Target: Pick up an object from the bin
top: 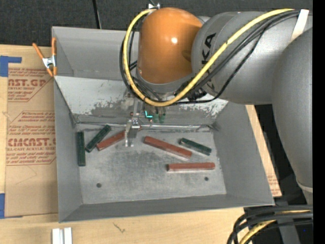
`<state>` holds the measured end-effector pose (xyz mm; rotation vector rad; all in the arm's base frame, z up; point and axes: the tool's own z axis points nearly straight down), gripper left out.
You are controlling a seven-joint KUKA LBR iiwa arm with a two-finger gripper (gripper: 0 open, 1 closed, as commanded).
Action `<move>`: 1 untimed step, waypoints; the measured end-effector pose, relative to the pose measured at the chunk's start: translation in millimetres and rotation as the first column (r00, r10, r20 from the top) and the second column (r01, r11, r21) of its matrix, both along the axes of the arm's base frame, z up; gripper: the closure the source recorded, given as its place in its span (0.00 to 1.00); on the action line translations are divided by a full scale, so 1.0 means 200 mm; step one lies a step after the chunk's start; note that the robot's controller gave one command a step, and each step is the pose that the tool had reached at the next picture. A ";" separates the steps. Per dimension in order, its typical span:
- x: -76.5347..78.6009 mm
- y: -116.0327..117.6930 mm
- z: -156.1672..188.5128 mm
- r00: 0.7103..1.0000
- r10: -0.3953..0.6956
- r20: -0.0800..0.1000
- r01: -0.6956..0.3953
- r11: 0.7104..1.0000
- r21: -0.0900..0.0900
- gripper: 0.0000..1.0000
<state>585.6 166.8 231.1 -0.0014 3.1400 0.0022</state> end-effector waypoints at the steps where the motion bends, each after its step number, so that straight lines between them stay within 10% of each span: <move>1: -0.04 -0.18 -0.41 0.996 -0.094 -0.002 0.094 0.996 -0.001 1.00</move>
Offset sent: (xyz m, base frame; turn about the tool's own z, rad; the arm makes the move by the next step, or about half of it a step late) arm 0.0000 0.0000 0.0000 0.0000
